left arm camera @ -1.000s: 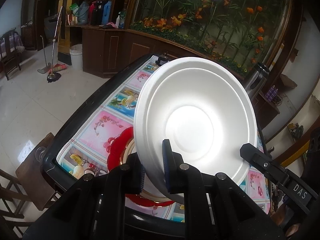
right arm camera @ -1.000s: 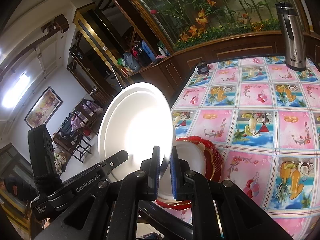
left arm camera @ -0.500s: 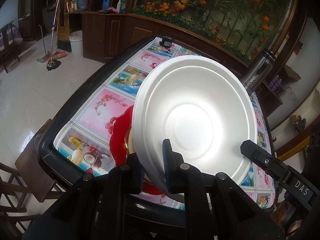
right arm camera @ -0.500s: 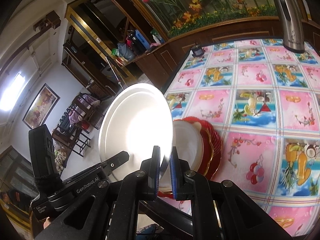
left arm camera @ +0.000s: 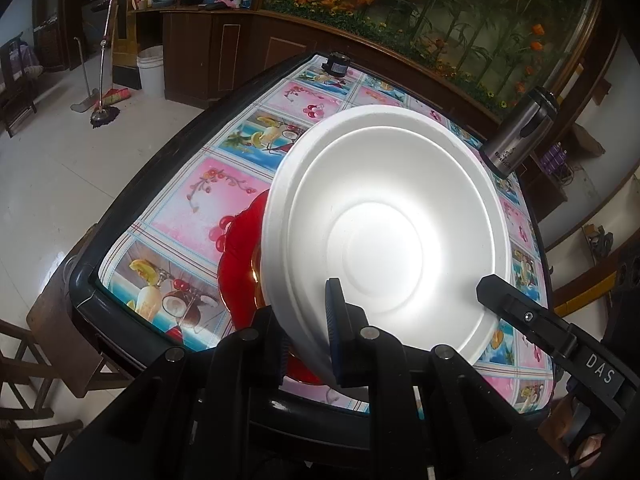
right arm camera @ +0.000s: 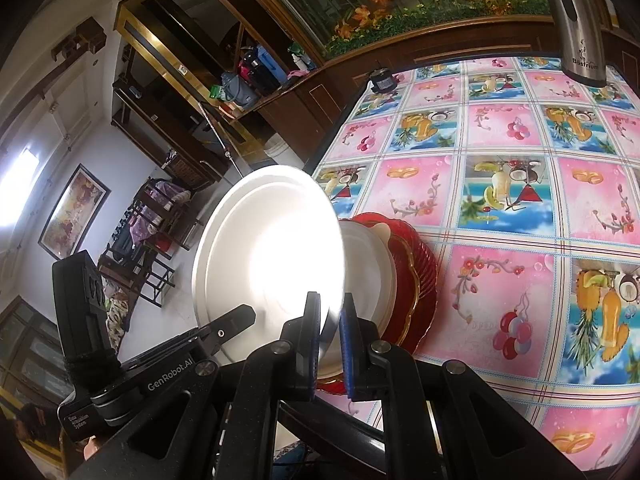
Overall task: Organize plates and bowls
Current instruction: 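Lower the second white foam plate onto the stack with both grippers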
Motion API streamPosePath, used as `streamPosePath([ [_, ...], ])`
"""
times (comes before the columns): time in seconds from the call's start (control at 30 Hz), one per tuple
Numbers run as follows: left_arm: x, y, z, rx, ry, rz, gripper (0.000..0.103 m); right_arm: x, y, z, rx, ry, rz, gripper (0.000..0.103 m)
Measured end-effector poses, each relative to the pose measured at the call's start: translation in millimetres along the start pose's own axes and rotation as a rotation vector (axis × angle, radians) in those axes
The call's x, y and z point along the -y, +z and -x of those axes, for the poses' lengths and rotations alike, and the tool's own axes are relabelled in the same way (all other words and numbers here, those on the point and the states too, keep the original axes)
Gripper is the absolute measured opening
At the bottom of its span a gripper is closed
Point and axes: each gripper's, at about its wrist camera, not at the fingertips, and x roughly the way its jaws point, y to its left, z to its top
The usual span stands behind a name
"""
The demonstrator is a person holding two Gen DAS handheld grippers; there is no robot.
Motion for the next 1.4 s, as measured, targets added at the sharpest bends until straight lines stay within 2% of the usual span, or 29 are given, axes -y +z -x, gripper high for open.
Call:
streamPosePath([
  [0.8, -4.4, -1.7, 5.8, 0.007, -0.015, 0.001, 0.014, -5.2, -1.3, 4.0, 0.005, 0.006, 0.01, 0.009],
  [1.4, -0.5, -3.8, -4.2, -0.007, 0.014, -0.014, 0.014, 4.4, -3.3, -4.1, -0.015, 0.001, -0.01, 0.009],
])
